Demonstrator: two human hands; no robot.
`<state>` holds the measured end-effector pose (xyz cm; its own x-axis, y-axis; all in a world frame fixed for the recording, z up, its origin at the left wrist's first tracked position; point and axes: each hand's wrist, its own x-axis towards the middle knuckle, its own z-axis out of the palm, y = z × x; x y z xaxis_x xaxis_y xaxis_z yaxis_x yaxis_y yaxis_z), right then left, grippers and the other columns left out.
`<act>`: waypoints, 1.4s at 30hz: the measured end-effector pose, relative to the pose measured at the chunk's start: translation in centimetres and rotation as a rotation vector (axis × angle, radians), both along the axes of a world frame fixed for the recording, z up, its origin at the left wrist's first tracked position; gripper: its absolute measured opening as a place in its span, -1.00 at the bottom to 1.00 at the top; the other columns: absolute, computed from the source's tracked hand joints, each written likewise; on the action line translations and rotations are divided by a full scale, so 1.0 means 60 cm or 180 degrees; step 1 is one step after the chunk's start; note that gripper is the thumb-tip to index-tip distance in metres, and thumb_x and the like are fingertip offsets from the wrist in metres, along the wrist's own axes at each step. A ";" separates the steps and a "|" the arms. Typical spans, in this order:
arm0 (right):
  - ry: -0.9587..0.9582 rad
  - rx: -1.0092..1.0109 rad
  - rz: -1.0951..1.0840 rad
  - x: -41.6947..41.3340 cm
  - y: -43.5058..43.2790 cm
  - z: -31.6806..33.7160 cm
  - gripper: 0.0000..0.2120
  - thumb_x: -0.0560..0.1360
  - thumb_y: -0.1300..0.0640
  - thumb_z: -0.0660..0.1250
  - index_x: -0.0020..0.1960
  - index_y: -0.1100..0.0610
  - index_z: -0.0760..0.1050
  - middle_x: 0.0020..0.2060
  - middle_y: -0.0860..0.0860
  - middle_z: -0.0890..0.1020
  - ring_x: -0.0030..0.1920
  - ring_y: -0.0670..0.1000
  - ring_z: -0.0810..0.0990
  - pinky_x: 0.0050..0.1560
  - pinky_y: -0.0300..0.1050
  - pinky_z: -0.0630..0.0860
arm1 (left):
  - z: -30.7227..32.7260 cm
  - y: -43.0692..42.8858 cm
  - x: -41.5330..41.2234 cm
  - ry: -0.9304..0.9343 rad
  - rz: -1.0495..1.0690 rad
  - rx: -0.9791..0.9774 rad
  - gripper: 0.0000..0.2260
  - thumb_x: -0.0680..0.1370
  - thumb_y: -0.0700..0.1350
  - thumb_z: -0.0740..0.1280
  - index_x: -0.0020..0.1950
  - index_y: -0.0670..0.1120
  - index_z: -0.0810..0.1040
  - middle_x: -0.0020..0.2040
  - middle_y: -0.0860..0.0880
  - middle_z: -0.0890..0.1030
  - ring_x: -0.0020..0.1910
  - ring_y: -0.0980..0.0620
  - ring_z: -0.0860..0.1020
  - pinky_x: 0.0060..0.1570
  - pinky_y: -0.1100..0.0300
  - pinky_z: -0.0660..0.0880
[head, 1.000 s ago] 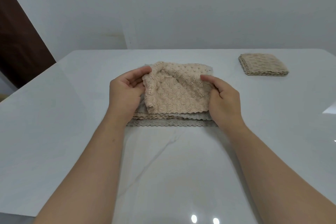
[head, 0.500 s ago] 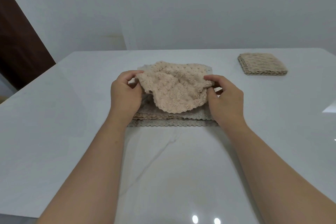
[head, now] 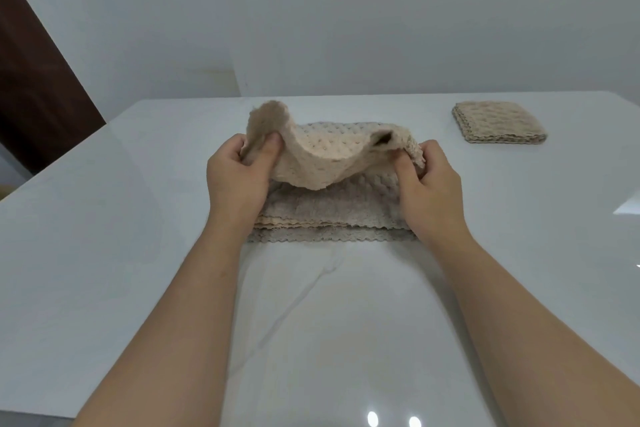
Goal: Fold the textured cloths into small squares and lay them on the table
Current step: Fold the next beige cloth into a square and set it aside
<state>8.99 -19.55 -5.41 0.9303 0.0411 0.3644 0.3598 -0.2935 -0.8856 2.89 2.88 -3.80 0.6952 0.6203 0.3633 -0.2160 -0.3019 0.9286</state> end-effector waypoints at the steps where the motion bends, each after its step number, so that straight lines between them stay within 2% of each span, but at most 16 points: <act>1: -0.0033 -0.0037 -0.0029 -0.001 0.001 0.001 -0.70 0.60 0.01 0.28 -0.22 0.08 0.27 -0.43 -0.10 0.35 -0.43 -0.09 0.28 -0.39 -0.21 0.24 | -0.001 0.004 0.000 -0.0013 0.0026 -0.0039 -0.67 0.50 0.10 0.50 -0.20 -0.15 0.56 -0.33 0.09 0.54 -0.33 0.14 0.46 -0.27 0.18 0.44; 3: -0.0078 -0.0052 -0.0087 -0.001 0.003 0.002 -0.69 0.56 0.05 0.34 -0.26 0.11 0.31 -0.42 -0.02 0.38 -0.38 -0.10 0.31 -0.34 -0.19 0.26 | -0.004 0.010 0.003 0.0047 0.0111 -0.0094 -0.76 0.43 0.04 0.56 -0.22 -0.05 0.56 -0.32 0.10 0.56 -0.33 0.12 0.46 -0.27 0.15 0.45; 5: -0.0073 -0.0037 -0.0092 0.000 0.004 0.002 -0.76 0.51 0.10 0.39 -0.22 0.19 0.41 -0.35 0.09 0.50 -0.34 -0.08 0.37 -0.29 -0.21 0.31 | -0.004 0.010 0.004 0.0100 0.0161 -0.0038 -0.81 0.36 -0.08 0.58 -0.20 0.02 0.58 -0.26 0.11 0.61 -0.28 0.12 0.52 -0.21 0.07 0.53; 7: -0.0034 0.0008 -0.0073 0.000 0.003 0.001 -0.79 0.47 0.15 0.39 -0.22 0.18 0.39 -0.37 0.03 0.47 -0.37 -0.11 0.35 -0.33 -0.26 0.29 | -0.006 0.010 0.005 0.0140 0.0197 -0.0012 -0.76 0.32 -0.13 0.59 -0.14 0.06 0.58 -0.17 0.13 0.65 -0.20 0.13 0.57 -0.08 0.02 0.59; 10: 0.0013 0.0079 0.0012 -0.001 0.001 0.001 -0.80 0.44 0.21 0.38 -0.19 0.11 0.34 -0.36 -0.08 0.41 -0.42 -0.13 0.29 -0.38 -0.29 0.28 | -0.011 0.014 0.009 0.0302 0.0205 -0.0076 -0.61 0.26 -0.11 0.65 -0.03 0.08 0.58 -0.01 0.14 0.65 -0.04 0.16 0.62 0.02 0.14 0.59; 13: 0.0075 0.0187 0.0068 -0.003 0.002 0.002 -0.81 0.43 0.26 0.36 -0.07 0.07 0.39 -0.27 -0.11 0.46 -0.34 -0.14 0.38 -0.30 -0.33 0.34 | -0.016 0.017 0.012 0.0496 0.0014 -0.0273 -0.51 0.24 -0.13 0.62 0.11 0.11 0.59 0.14 0.10 0.63 0.13 0.11 0.64 0.15 0.09 0.60; 16: 0.0146 0.0155 0.0161 -0.003 0.002 0.001 -0.69 0.44 0.28 0.33 0.08 -0.04 0.42 -0.07 -0.19 0.55 -0.16 -0.24 0.53 -0.18 -0.35 0.42 | -0.017 0.016 0.012 0.0808 -0.0123 -0.0418 -0.54 0.34 -0.24 0.50 0.20 0.06 0.62 0.11 0.02 0.69 -0.01 0.10 0.68 0.04 0.16 0.61; 19: 0.0300 0.0071 0.0302 -0.002 0.003 0.001 -0.55 0.49 0.28 0.33 0.26 -0.14 0.44 0.04 -0.21 0.57 -0.35 -0.25 0.54 -0.36 -0.37 0.44 | -0.015 0.009 0.010 0.1003 0.0013 -0.0210 -0.64 0.36 -0.21 0.45 0.11 0.10 0.67 0.03 0.05 0.71 -0.19 0.08 0.67 -0.14 0.15 0.58; 22: 0.0324 -0.0039 0.0317 0.000 0.001 -0.001 -0.52 0.51 0.22 0.40 0.33 -0.20 0.47 0.03 -0.22 0.56 -0.37 -0.26 0.55 -0.38 -0.46 0.40 | -0.014 0.008 0.009 0.1042 0.0187 0.0122 -0.78 0.40 -0.13 0.47 0.01 0.10 0.68 -0.07 0.13 0.70 -0.20 0.12 0.63 -0.15 0.13 0.56; 25: 0.0255 -0.0240 0.0299 -0.001 0.002 -0.001 -0.62 0.51 0.15 0.40 0.27 -0.19 0.54 -0.01 -0.26 0.56 -0.30 -0.26 0.53 -0.24 -0.47 0.38 | -0.018 0.010 0.009 0.0960 0.0220 0.0240 -0.81 0.39 -0.02 0.55 -0.03 0.10 0.67 -0.08 0.13 0.69 -0.19 0.13 0.63 -0.16 0.15 0.56; 27: 0.0208 -0.0321 0.0266 0.000 0.004 -0.002 -0.78 0.50 0.10 0.39 0.11 -0.13 0.61 -0.10 -0.23 0.64 -0.20 -0.20 0.56 -0.11 -0.27 0.43 | -0.020 0.010 0.009 0.0882 0.0240 0.0283 -0.77 0.35 0.00 0.60 -0.05 0.09 0.66 -0.08 0.10 0.69 -0.24 0.14 0.59 -0.19 0.16 0.55; 29: 0.0179 -0.0389 0.0250 -0.001 0.005 -0.003 -0.95 0.51 0.06 0.39 -0.03 -0.01 0.60 -0.18 -0.11 0.66 -0.18 -0.09 0.57 -0.13 -0.09 0.48 | -0.019 0.010 0.009 0.0789 0.0253 0.0260 -0.74 0.32 -0.07 0.62 -0.07 0.08 0.65 -0.08 0.09 0.68 -0.27 0.14 0.57 -0.20 0.15 0.54; 31: 0.0147 -0.0403 0.0251 -0.003 0.006 -0.003 -0.85 0.52 0.00 0.41 -0.09 0.07 0.55 -0.22 0.00 0.64 -0.17 0.00 0.57 -0.11 0.00 0.50 | -0.016 0.008 0.007 0.0696 0.0169 0.0184 -0.69 0.31 -0.21 0.60 -0.06 0.07 0.64 -0.07 0.08 0.65 -0.32 0.15 0.51 -0.26 0.18 0.50; 34: 0.0109 -0.0494 0.0258 -0.003 0.005 -0.006 -0.70 0.52 -0.14 0.42 -0.12 0.10 0.50 -0.22 0.04 0.62 -0.16 0.04 0.58 -0.10 0.00 0.51 | -0.014 0.006 0.004 0.0629 -0.0005 0.0136 -0.56 0.33 -0.41 0.51 0.05 0.04 0.64 -0.07 0.11 0.57 -0.26 0.19 0.51 -0.22 0.26 0.48; 38: 0.0118 -0.0632 0.0256 -0.001 0.004 -0.010 -0.61 0.50 -0.22 0.39 -0.10 0.12 0.51 -0.19 0.06 0.64 -0.14 0.06 0.60 -0.08 0.03 0.55 | -0.017 0.012 0.008 0.0635 -0.0229 -0.0096 -0.41 0.33 -0.49 0.48 0.24 0.03 0.64 0.13 0.11 0.67 0.09 0.17 0.65 0.04 0.19 0.61; 42: 0.0150 -0.0597 0.0276 -0.001 0.003 -0.007 -0.88 0.50 0.04 0.43 0.03 -0.06 0.55 -0.12 -0.16 0.65 -0.19 -0.18 0.58 -0.19 -0.28 0.45 | -0.011 0.002 0.004 0.0743 -0.0332 -0.0119 -0.42 0.38 -0.45 0.42 0.26 0.08 0.67 0.05 0.13 0.70 -0.11 0.26 0.63 -0.06 0.27 0.57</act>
